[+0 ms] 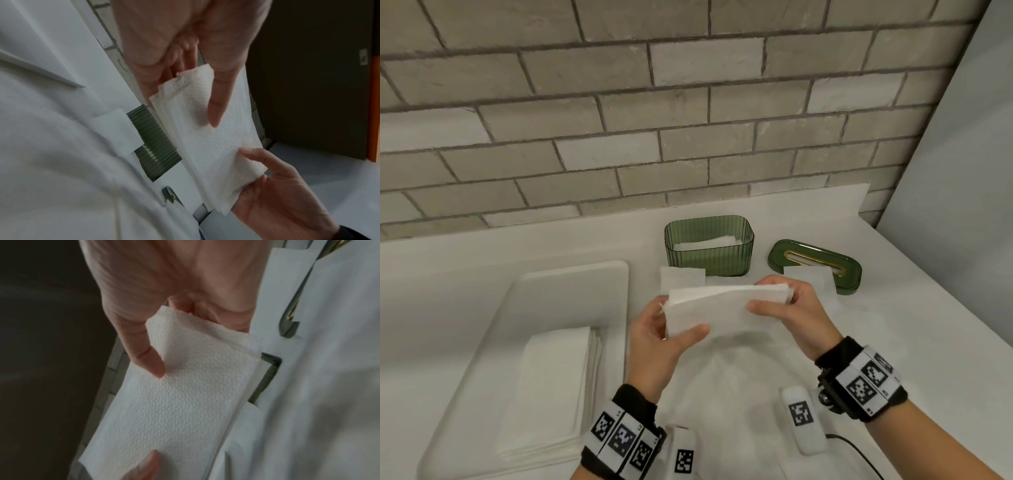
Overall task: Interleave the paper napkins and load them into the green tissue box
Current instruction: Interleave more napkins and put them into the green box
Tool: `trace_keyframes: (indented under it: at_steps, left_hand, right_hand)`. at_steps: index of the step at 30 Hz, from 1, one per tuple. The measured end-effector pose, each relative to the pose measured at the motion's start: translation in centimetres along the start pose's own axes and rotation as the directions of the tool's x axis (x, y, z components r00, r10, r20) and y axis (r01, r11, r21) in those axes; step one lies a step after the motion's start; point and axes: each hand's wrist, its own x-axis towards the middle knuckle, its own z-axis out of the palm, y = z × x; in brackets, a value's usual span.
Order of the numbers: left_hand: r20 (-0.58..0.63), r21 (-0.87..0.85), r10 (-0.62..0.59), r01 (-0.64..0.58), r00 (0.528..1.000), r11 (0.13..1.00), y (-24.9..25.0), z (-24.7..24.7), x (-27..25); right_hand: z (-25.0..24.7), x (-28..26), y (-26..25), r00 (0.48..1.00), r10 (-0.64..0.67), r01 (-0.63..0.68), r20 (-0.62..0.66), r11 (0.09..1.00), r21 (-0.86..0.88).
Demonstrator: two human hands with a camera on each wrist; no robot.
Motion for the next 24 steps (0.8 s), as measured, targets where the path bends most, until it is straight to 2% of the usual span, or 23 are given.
trace_keyframes:
  at_steps: [3, 5, 8, 10, 12, 16, 18, 21, 22, 24]
  left_hand:
    - [0.09, 0.123, -0.079, 0.068, 0.993, 0.99, -1.4, 0.0, 0.1]
    - [0.108, 0.17, -0.141, 0.121, 0.984, 0.978, -2.0, -0.2, -0.1]
    - [0.015, 0.175, -0.236, 0.23, 0.972, 0.957, -2.3, -0.1, -0.4]
    - [-0.022, 0.166, -0.276, 0.276, 0.961, 0.947, -2.3, 0.5, -0.3]
    - [0.035, 0.161, -0.223, 0.215, 0.974, 0.963, -1.6, 1.3, -0.4]
    - [0.015, 0.112, -0.083, 0.081, 0.996, 0.99, -0.5, 1.1, -1.0]
    - [0.027, 0.167, -0.156, 0.149, 0.987, 0.975, -1.2, 0.5, -1.3]
    - [-0.044, 0.265, -0.375, 0.373, 0.926, 0.889, -2.6, 0.2, -2.0]
    - [-0.06, 0.292, -0.377, 0.378, 0.924, 0.879, -2.8, 0.1, -2.0]
    - [-0.017, 0.331, -0.327, 0.314, 0.945, 0.89, -3.0, -0.6, -1.8]
  right_hand:
    - [-0.5, -0.4, 2.2, 0.993, 0.106, -0.1, 0.051, 0.989, -0.11]
    - [-1.0, -0.7, 3.0, 0.98, 0.192, -0.182, 0.059, 0.972, -0.146]
    - [-1.5, -0.8, 3.2, 0.953, 0.284, -0.27, 0.104, 0.954, -0.132]
    - [-1.0, -0.5, 3.5, 0.956, 0.276, -0.253, 0.102, 0.948, -0.193]
    - [-0.2, -0.3, 3.2, 0.975, 0.209, -0.188, 0.077, 0.957, -0.222]
    - [-0.4, -0.2, 2.6, 0.99, 0.124, -0.113, 0.071, 0.983, -0.145]
    - [-0.6, -0.4, 3.5, 0.982, 0.174, -0.157, 0.075, 0.969, -0.191]
    - [-0.2, -1.0, 5.1, 0.959, 0.279, -0.255, 0.056, 0.928, -0.272]
    - [-0.1, -1.1, 5.2, 0.964, 0.26, -0.236, 0.058, 0.933, -0.272]
    - [-0.1, -1.1, 4.6, 0.975, 0.213, -0.192, 0.06, 0.949, -0.25]
